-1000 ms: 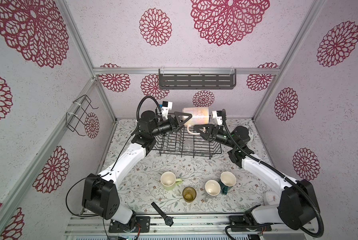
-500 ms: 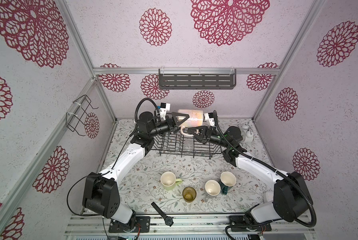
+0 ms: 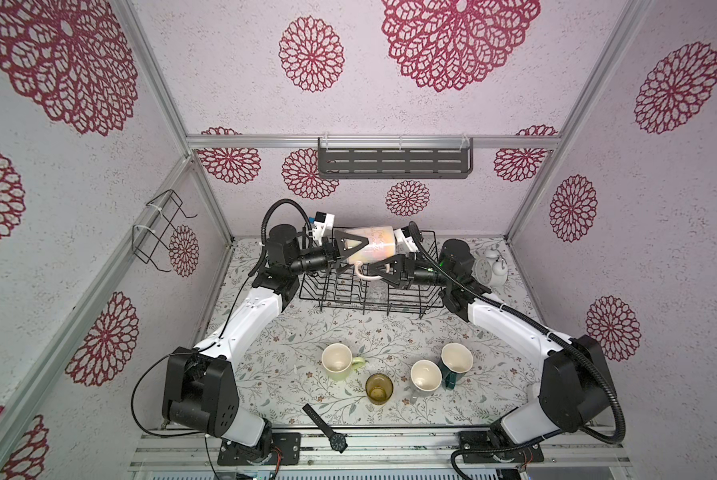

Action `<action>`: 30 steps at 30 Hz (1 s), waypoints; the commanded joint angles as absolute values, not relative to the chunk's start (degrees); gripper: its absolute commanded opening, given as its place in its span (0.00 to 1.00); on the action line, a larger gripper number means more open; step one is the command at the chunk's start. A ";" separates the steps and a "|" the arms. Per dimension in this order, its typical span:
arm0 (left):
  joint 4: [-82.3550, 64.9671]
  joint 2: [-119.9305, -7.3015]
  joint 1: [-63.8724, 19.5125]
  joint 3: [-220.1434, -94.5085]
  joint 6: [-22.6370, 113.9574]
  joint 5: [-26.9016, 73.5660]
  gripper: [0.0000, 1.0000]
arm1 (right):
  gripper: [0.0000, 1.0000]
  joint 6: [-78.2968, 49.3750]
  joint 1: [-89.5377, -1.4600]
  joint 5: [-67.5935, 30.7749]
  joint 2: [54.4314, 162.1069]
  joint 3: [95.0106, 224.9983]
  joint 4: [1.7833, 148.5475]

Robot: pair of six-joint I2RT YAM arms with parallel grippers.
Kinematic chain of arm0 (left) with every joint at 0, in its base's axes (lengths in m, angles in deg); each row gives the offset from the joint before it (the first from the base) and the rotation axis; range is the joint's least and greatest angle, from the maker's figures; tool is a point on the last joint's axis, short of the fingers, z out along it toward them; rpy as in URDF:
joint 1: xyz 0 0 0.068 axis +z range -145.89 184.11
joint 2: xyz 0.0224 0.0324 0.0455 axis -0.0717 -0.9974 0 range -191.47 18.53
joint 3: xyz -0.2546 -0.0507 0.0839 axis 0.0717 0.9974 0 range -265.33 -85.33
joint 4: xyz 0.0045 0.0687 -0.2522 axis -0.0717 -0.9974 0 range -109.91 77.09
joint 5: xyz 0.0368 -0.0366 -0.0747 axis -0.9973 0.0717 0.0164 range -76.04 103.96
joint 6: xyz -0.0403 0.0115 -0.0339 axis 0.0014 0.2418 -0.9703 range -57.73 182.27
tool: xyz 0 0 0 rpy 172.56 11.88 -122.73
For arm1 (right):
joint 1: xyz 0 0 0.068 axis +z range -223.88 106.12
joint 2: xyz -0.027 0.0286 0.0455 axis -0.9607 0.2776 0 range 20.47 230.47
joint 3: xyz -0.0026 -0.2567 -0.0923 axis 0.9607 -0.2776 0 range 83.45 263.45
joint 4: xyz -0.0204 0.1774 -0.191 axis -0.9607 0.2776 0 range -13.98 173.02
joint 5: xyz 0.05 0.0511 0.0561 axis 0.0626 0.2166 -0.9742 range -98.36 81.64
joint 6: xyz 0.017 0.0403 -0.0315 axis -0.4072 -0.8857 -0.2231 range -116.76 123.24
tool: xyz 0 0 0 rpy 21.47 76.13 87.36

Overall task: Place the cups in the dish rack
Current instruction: 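Close the left gripper on the pink mug's base beside the right gripper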

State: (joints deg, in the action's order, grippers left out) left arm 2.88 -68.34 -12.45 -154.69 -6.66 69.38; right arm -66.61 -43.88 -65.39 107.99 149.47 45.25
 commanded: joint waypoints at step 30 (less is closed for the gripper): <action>2.09 -74.56 -12.85 -157.11 -5.60 64.40 0.92 | 0.00 -52.44 -43.46 -73.22 111.70 154.79 54.50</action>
State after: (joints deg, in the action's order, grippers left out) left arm 0.93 -73.04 -11.77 -155.04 -5.59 70.58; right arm -57.58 -45.04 -67.21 112.43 152.81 57.19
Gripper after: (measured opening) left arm 0.962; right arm 0.222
